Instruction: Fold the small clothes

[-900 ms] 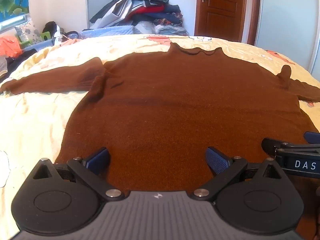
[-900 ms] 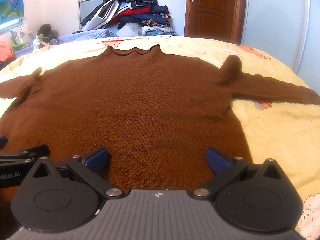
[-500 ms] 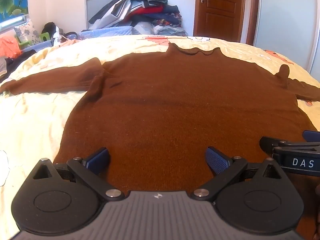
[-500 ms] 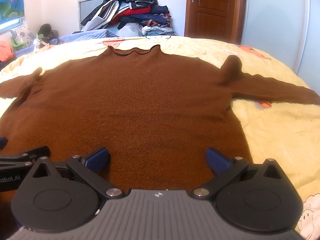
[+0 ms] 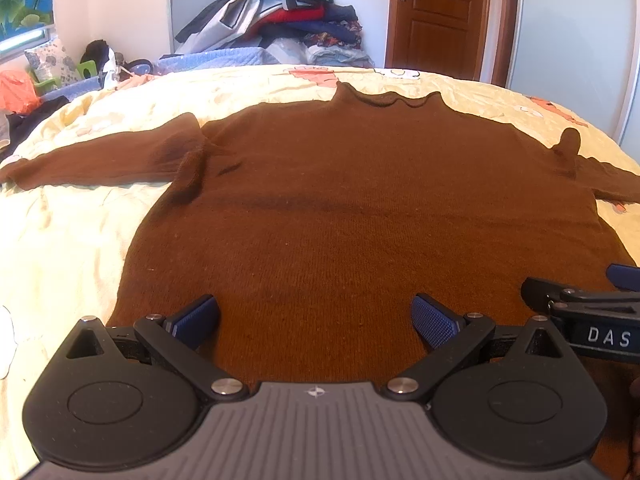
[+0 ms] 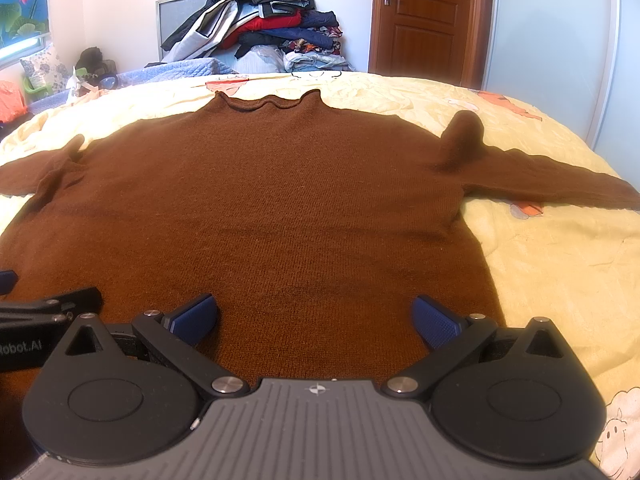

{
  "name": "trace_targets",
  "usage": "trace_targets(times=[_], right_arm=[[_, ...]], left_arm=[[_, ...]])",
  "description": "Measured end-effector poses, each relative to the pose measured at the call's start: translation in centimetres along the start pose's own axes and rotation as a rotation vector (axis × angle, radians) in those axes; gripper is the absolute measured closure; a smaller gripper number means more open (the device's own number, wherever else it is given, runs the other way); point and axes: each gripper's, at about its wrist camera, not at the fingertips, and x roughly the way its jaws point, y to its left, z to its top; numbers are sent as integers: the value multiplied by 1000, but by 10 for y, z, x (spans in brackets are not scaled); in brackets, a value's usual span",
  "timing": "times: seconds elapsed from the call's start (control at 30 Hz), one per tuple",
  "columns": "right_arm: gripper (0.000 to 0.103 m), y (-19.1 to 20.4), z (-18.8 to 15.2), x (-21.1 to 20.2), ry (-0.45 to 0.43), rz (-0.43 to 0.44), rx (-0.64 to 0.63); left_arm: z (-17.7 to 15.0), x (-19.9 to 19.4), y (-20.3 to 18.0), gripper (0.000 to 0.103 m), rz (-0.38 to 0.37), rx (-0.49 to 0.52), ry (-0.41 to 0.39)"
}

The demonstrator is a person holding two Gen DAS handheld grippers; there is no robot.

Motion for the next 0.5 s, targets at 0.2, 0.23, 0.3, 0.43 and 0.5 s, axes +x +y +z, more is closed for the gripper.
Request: trace_targets(times=[0.2,0.23,0.3,0.43,0.5], right_arm=[[0,0,0,0,0,0,-1],[0,0,0,0,0,-1,-1],[0,0,0,0,0,-2,-1],[0,0,0,0,0,0,-1],[0,0,0,0,0,-2,-2]], left_arm=[[-1,-1,0,0,1,1,-2],[-1,-1,0,0,-1,2,-2],[-1,-1,0,0,1,4,-2],[-1,-1,-2,0,9,3,-2],[-1,-1,-2,0,9,2,-3]])
